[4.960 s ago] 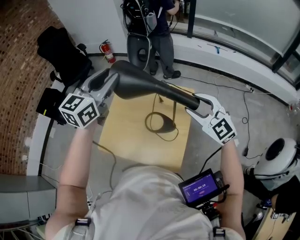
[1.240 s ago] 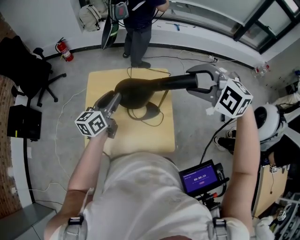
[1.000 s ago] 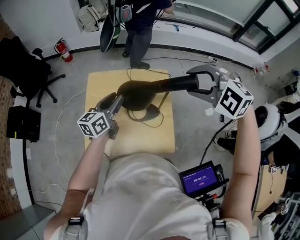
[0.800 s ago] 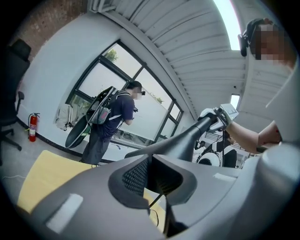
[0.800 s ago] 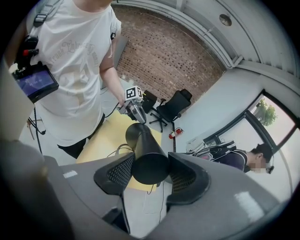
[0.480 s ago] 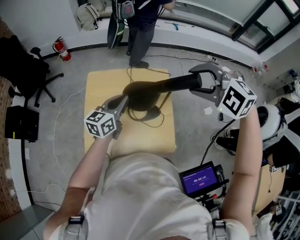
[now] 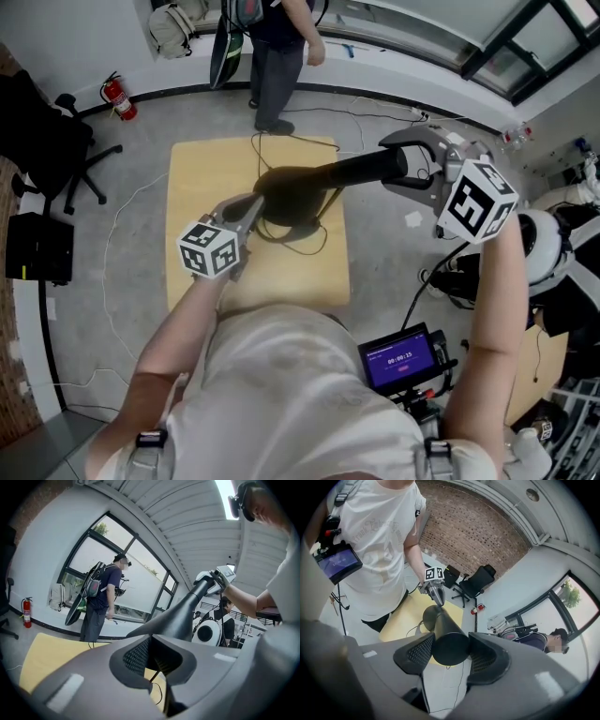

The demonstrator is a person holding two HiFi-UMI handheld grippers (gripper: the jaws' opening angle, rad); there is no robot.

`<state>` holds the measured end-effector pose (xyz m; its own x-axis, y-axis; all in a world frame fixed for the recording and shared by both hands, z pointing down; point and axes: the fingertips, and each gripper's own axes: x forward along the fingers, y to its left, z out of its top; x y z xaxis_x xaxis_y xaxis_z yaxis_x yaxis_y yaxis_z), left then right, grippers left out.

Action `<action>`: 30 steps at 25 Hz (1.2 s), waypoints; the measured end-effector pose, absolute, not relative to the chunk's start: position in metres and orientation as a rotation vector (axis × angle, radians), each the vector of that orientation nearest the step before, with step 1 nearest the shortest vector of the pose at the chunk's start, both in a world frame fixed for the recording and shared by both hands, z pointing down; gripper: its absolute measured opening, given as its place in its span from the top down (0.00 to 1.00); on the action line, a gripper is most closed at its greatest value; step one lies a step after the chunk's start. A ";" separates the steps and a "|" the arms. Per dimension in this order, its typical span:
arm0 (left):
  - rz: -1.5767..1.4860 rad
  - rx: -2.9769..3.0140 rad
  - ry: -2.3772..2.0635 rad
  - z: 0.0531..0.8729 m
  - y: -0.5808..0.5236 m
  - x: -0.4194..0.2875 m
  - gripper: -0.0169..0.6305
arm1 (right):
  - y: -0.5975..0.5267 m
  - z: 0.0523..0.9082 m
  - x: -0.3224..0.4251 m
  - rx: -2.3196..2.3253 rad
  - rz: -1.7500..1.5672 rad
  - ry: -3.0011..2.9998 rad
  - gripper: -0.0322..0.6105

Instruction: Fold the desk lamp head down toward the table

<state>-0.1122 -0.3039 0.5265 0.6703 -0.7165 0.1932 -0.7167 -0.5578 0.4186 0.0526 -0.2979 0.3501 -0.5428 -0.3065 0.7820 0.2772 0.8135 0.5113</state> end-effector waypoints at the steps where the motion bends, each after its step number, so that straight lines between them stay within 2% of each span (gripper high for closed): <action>1: 0.000 2.419 -1.108 0.527 -0.305 -0.112 0.95 | -0.299 0.350 0.052 0.020 -0.745 -2.008 0.57; 12: -0.006 2.412 -1.093 0.530 -0.304 -0.107 0.96 | -0.300 0.353 0.058 0.039 -0.720 -1.987 0.57; 21: 0.055 2.422 -1.075 0.528 -0.306 -0.106 0.96 | -0.308 0.353 0.062 0.152 -0.802 -1.908 0.53; 27: 0.050 2.431 -1.081 0.522 -0.310 -0.142 0.96 | -0.333 0.349 0.047 0.267 -0.915 -1.806 0.49; 30: 0.081 2.424 -1.060 0.535 -0.299 -0.125 0.96 | -0.323 0.352 0.080 0.360 -0.890 -1.834 0.49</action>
